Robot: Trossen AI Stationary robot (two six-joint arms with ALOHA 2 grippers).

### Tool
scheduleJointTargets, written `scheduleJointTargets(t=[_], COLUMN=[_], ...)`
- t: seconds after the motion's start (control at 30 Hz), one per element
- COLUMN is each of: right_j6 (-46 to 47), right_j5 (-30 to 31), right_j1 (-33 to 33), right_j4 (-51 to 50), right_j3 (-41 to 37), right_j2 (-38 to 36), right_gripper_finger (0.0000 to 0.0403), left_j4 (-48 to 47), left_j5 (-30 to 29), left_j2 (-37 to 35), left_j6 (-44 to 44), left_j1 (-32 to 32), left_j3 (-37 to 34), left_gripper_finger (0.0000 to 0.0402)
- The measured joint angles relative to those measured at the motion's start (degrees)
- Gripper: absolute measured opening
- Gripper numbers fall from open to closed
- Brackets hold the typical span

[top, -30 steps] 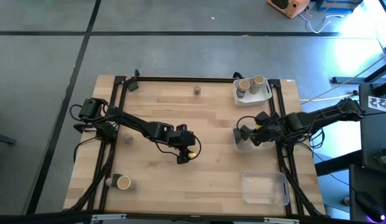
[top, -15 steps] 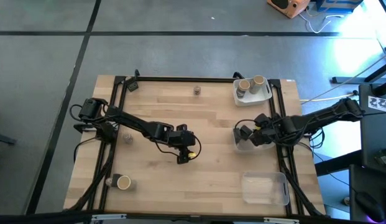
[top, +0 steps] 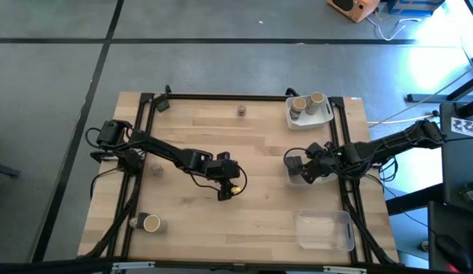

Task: Sort spices by type
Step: Put the top right black seasoning container into the top transparent bin, then put the top black seasoning container into the top transparent bin

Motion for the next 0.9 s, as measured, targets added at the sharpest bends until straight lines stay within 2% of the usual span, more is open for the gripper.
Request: scheduleJointTargets(t=[0.13, 0.3, 0.37, 0.5, 0.7, 0.9], right_j6=[-0.05, -2.56, -5.62, -15.18, -29.88, -38.32], right_j5=[-0.08, -0.46, -0.46, 0.31, 0.59, 2.65], right_j1=[0.0, 0.0, 0.0, 0.0, 0.0, 0.0], right_j4=[-1.29, -6.55, -5.52, 3.5, 21.95, 33.37], right_j3=[0.89, 8.12, 10.74, 12.34, 9.27, 5.97], right_j2=[-0.4, -0.57, -0.57, -0.59, 0.98, 5.68], right_gripper_finger=[0.0205, 0.0205, 0.0205, 0.0205, 0.0205, 0.0205], left_j4=[0.0, 0.0, 0.03, 0.54, 0.89, -1.47], left_j5=[0.0, 0.0, 0.0, 0.02, 0.0, 0.01], left_j2=[0.0, 0.0, 0.0, 0.0, 0.0, -1.43], left_j6=[0.02, 0.0, 0.0, 0.0, -0.21, 1.23], left_j1=[-0.01, -0.01, 0.01, -0.01, 0.01, 0.1], left_j3=[0.0, 0.0, 0.0, 0.0, 0.0, 0.14], left_gripper_finger=[0.0239, 0.0239, 0.0239, 0.0239, 0.0239, 0.0239])
